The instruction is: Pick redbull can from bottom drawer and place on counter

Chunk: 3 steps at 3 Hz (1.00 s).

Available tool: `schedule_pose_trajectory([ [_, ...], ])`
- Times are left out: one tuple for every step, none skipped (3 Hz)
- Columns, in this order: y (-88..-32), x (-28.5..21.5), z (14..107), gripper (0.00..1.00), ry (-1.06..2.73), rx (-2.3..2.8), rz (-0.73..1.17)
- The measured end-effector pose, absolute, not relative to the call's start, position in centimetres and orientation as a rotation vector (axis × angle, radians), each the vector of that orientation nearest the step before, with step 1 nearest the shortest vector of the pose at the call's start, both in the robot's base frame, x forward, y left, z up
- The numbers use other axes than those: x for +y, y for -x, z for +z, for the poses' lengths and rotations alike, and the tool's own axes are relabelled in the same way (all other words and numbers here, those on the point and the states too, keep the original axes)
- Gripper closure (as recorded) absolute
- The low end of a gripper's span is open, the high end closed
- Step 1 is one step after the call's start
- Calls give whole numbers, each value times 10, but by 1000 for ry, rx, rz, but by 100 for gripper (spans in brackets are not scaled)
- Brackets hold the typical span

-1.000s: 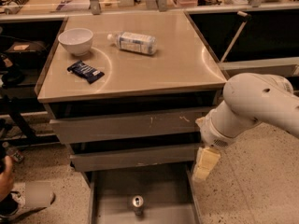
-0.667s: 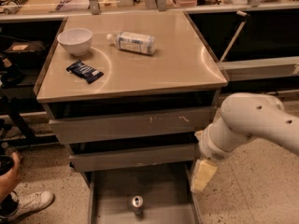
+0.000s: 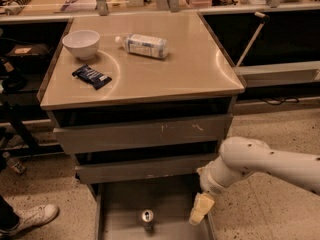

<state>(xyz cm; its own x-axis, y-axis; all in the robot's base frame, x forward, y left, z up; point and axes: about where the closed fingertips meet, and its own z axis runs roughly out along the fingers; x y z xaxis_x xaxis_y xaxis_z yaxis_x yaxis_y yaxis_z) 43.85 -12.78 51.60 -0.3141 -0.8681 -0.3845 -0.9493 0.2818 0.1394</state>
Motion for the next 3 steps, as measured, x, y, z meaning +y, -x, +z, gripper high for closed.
schedule_pose_trajectory([
  [-435, -126, 505, 0, 1677, 2325, 535],
  [-431, -123, 491, 0, 1652, 2316, 586],
  [-442, -107, 452, 0, 1548, 2258, 673],
])
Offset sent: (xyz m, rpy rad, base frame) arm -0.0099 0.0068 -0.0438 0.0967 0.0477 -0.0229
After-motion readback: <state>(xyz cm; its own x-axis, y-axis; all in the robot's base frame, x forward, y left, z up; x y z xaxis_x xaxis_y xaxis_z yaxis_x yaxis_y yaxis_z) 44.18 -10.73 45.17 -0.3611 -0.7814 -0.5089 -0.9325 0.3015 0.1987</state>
